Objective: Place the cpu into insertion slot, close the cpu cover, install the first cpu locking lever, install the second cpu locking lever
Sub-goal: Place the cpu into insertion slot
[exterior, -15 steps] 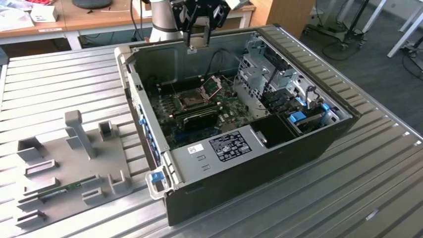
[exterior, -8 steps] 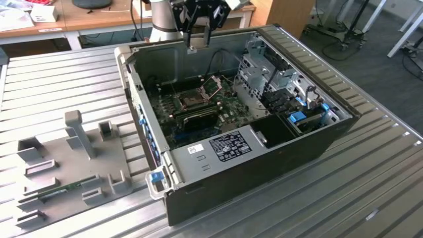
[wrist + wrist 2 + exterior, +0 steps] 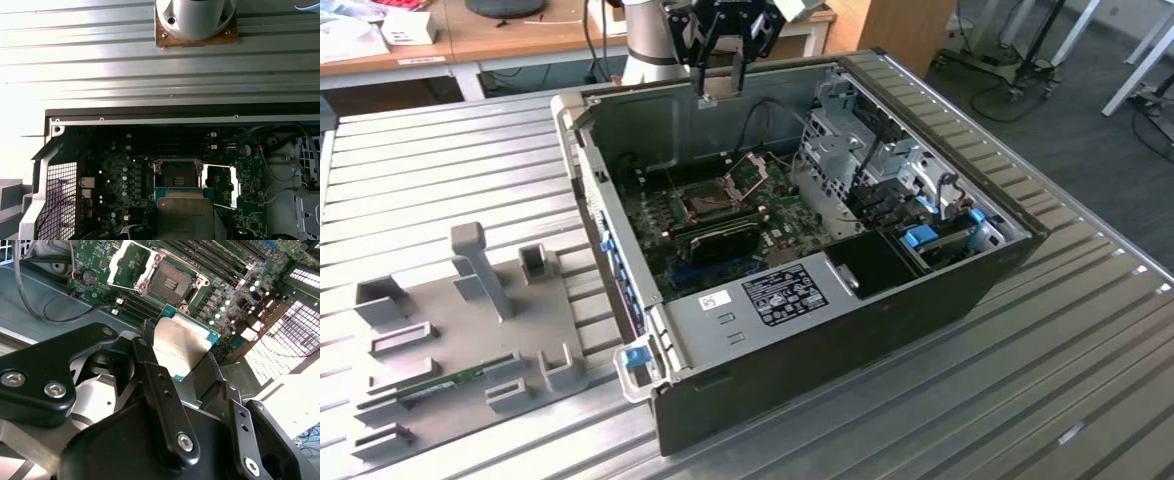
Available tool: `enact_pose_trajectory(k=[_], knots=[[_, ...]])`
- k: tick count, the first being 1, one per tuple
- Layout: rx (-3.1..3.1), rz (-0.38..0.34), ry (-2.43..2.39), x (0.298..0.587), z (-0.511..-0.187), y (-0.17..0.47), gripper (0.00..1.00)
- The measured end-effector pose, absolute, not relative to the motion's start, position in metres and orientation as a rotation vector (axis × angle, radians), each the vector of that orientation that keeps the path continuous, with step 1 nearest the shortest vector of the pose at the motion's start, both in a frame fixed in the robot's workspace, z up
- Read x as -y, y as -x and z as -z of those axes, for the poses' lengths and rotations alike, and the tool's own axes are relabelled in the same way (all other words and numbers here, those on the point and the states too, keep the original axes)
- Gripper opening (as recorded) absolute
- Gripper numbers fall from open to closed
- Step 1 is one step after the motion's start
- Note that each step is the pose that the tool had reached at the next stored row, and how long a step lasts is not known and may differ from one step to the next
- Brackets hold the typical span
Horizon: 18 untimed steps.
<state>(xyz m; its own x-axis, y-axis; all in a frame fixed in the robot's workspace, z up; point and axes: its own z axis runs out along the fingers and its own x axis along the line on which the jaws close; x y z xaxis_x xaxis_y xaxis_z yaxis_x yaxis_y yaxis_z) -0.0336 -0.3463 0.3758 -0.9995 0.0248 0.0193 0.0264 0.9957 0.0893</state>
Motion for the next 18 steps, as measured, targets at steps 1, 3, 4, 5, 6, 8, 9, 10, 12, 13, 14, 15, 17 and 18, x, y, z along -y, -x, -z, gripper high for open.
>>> enact_pose_trajectory(k=[1, 3, 4, 5, 6, 8, 9, 10, 12, 13, 14, 15, 17, 18], knots=[[3.120, 0.140, 0.040, 0.3463, -0.3757, 0.0336, 0.54], [3.120, 0.140, 0.040, 0.3463, -0.3757, 0.0336, 0.54], [3.120, 0.140, 0.040, 0.3463, -0.3755, 0.0336, 0.54], [3.120, 0.140, 0.040, 0.3463, -0.3751, 0.0336, 0.54], [3.120, 0.140, 0.040, 0.3463, -0.3749, 0.0336, 0.54], [3.120, 0.140, 0.040, 0.3463, -0.3748, 0.0336, 0.54], [3.120, 0.140, 0.040, 0.3463, -0.3748, 0.0336, 0.54], [3.120, 0.140, 0.040, 0.3463, -0.3746, 0.0336, 0.54], [3.120, 0.140, 0.040, 0.3463, -0.3744, 0.0336, 0.54], [3.120, 0.140, 0.040, 0.3463, -0.3743, 0.0336, 0.54], [3.120, 0.140, 0.040, 0.3463, -0.3741, 0.0336, 0.54], [3.120, 0.140, 0.040, 0.3463, -0.3738, 0.0336, 0.54], [3.120, 0.140, 0.040, 0.3464, -0.3737, 0.0336, 0.54], [3.120, 0.140, 0.040, 0.3463, -0.3736, 0.0336, 0.54]])
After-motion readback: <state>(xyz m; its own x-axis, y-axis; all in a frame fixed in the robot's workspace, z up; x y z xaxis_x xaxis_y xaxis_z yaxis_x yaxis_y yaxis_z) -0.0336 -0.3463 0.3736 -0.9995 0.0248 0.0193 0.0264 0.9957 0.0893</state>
